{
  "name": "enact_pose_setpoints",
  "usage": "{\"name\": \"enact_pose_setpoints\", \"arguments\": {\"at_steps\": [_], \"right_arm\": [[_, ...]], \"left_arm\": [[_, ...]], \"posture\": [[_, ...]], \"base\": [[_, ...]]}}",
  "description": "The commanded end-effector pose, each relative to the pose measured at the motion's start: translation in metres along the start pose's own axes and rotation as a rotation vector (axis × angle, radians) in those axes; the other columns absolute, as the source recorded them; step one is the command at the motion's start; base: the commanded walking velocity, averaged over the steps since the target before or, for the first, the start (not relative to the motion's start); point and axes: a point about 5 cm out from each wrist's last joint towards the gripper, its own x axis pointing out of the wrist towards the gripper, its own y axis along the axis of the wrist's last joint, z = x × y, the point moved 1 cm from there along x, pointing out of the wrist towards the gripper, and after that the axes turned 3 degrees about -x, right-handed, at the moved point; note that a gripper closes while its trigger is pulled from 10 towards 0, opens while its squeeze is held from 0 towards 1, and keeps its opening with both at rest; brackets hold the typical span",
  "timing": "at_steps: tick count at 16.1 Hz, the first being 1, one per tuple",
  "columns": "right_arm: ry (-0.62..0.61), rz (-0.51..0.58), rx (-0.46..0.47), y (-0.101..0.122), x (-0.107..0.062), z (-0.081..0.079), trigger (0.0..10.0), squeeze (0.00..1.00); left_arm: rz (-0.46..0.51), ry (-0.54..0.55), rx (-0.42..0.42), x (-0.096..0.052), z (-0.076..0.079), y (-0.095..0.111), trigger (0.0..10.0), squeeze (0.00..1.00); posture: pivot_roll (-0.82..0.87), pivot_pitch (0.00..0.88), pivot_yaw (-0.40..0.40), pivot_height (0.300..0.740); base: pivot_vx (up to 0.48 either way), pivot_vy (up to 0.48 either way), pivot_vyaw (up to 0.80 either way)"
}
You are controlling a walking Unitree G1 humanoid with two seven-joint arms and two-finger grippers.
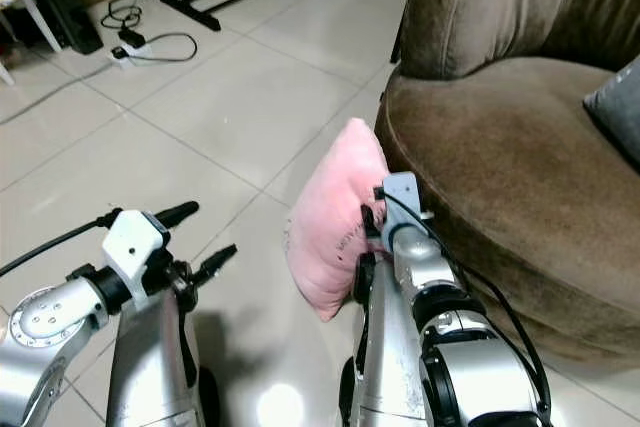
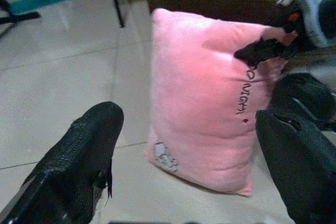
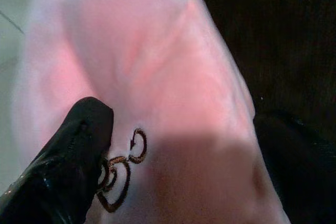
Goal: Move the pillow to the sofa from floor
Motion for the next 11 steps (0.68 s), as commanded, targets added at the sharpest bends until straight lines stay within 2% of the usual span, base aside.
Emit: {"name": "enact_pose_setpoints", "arguments": {"at_steps": [1,3,4,5,6,8,11], "right_arm": [[-0.025,-0.054,-0.034,-0.009,0.000,0.004,10.0,0.00],[-0.024,-0.061,-0.001,-0.013,0.000,0.005,10.0,0.00],[0.006,-0.044,0.011,-0.010,0.000,0.001,4.5,0.00],[0.041,-0.027,0.010,-0.007,0.001,-0.006,2.9,0.00],[0.050,-0.022,0.011,-0.006,0.001,-0.007,0.0,0.00],[0.081,-0.003,0.011,0.000,0.001,-0.016,0.0,0.00],[0.102,0.003,0.012,0.001,0.001,-0.019,0.0,0.00]], "left_arm": [[-0.009,-0.025,0.000,-0.003,0.004,0.000,10.0,0.50],[-0.024,-0.045,-0.013,-0.006,0.007,-0.001,10.0,0.50],[-0.034,-0.069,-0.024,-0.007,0.010,-0.001,10.0,0.50],[-0.046,-0.106,-0.037,-0.008,0.014,-0.003,10.0,0.50],[-0.052,-0.120,-0.042,-0.008,0.015,-0.003,10.0,0.50],[-0.061,-0.142,-0.045,-0.008,0.018,-0.004,10.0,0.50],[-0.062,-0.140,-0.048,-0.008,0.018,-0.004,10.0,0.49]], "posture": [[0.01,0.201,0.012,0.381],[0.01,0.203,0.006,0.381],[0.00,0.201,0.003,0.381],[0.00,0.200,0.002,0.381],[0.00,0.197,0.000,0.381],[0.00,0.189,-0.003,0.381],[0.00,0.181,-0.012,0.381]], "base": [[0.000,0.000,0.00],[0.000,0.000,0.00],[0.000,0.000,0.00],[0.000,0.000,0.00],[0.000,0.000,0.00],[0.000,0.000,0.00],[0.000,0.000,0.00]]}}
